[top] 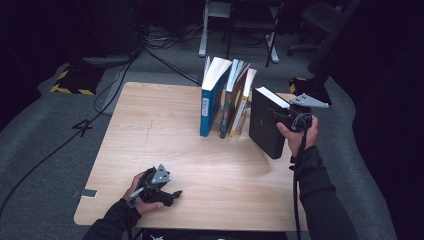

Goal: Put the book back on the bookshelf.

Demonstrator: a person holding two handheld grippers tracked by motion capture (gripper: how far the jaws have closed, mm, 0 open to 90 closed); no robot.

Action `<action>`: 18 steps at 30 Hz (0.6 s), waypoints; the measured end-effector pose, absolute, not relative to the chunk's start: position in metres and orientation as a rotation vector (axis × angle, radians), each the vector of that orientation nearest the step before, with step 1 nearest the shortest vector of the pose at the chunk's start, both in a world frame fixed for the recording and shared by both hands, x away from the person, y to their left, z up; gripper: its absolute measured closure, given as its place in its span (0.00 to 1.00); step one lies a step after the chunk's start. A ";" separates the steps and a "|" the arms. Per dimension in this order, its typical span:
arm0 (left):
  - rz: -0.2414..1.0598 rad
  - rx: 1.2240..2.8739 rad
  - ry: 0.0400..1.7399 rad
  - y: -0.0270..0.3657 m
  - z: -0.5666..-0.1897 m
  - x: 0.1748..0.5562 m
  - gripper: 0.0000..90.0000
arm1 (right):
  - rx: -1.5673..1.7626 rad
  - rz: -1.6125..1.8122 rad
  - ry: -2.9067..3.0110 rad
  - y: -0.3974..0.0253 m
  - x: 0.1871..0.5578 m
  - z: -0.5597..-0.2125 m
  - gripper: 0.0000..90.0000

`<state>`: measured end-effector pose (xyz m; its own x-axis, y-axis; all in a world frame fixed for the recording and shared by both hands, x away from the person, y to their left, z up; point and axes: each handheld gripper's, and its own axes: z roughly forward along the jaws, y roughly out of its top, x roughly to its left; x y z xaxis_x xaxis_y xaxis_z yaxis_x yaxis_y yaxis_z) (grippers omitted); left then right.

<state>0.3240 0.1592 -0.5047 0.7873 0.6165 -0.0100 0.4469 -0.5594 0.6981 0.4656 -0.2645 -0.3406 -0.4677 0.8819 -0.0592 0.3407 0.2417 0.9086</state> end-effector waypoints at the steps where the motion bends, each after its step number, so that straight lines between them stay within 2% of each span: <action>1: 0.305 2.259 0.783 0.159 -0.505 0.324 0.21 | 1.112 1.202 1.925 -0.263 0.468 -0.341 0.59; 10: 0.298 2.264 0.767 0.158 -0.505 0.323 0.22 | 1.121 1.225 1.852 -0.249 0.483 -0.340 0.59; 18: 0.295 2.265 0.766 0.158 -0.505 0.323 0.22 | 1.162 1.282 1.794 -0.254 0.489 -0.357 0.59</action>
<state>0.3228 0.1582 -0.5046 0.7977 0.6029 -0.0120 0.4392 -0.5672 0.6967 0.4892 -0.2536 -0.3570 -0.4064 0.9137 -0.0043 0.2917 0.1342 0.9471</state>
